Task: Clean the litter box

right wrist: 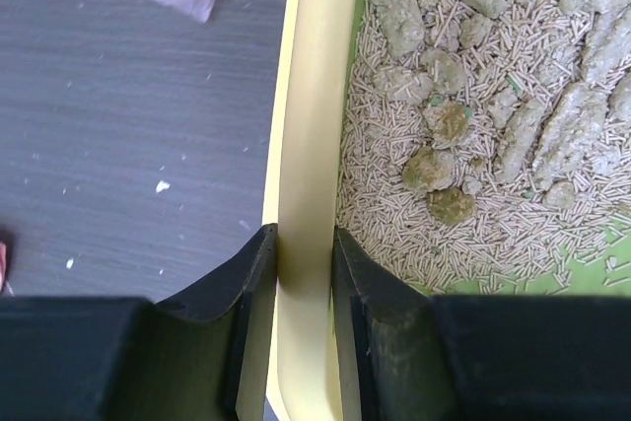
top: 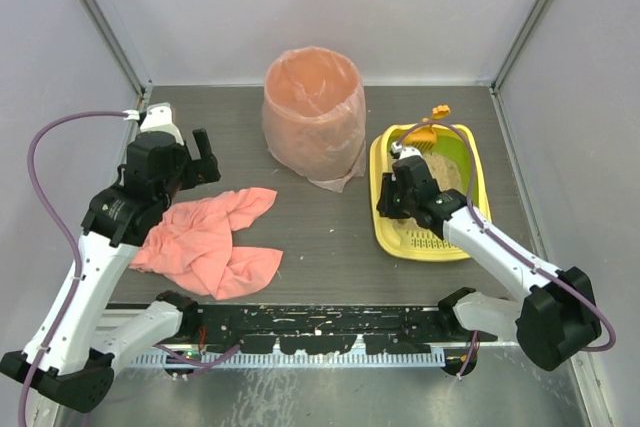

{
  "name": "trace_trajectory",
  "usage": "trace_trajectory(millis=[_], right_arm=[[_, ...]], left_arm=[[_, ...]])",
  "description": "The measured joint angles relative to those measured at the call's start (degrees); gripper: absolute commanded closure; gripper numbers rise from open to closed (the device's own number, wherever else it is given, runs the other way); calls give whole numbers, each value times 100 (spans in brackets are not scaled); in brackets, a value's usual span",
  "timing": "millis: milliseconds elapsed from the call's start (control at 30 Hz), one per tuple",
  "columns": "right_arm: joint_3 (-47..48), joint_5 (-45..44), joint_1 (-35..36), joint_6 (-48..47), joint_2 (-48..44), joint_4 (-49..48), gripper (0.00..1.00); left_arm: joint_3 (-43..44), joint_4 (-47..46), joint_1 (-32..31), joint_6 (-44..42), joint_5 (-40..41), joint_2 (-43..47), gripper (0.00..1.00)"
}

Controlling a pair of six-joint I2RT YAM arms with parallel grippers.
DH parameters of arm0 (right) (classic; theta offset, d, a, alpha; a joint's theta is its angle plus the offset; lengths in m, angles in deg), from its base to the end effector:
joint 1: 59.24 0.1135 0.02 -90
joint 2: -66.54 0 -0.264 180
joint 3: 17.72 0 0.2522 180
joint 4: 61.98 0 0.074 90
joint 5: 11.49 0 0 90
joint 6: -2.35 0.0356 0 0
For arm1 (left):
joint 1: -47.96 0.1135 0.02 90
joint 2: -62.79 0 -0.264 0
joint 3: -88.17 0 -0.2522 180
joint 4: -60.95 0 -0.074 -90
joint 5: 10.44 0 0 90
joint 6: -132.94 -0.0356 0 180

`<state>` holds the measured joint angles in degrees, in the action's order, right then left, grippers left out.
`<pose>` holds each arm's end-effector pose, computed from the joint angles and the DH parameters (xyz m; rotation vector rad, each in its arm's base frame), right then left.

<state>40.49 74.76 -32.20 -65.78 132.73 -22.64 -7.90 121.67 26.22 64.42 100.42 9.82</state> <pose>0.2125 0.1059 0.2395 -0.0782 2.4177 0.3191 0.1630 -0.0513 0.4008 -0.2135 2.0431 -0.0869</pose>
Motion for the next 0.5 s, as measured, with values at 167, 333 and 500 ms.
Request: trace_trajectory(millis=[167,333,500], right_arm=[[-92,-68,614,98,-136,13,76],[-162,-59,1235,243,-210,-4,76],[-173,-7,1746,251,-127,-168,76]], left_arm=[[-4,105,0,-2,55,116,2],[-68,201,0,-2,103,229,2],[-120,282,0,9,107,264,2]])
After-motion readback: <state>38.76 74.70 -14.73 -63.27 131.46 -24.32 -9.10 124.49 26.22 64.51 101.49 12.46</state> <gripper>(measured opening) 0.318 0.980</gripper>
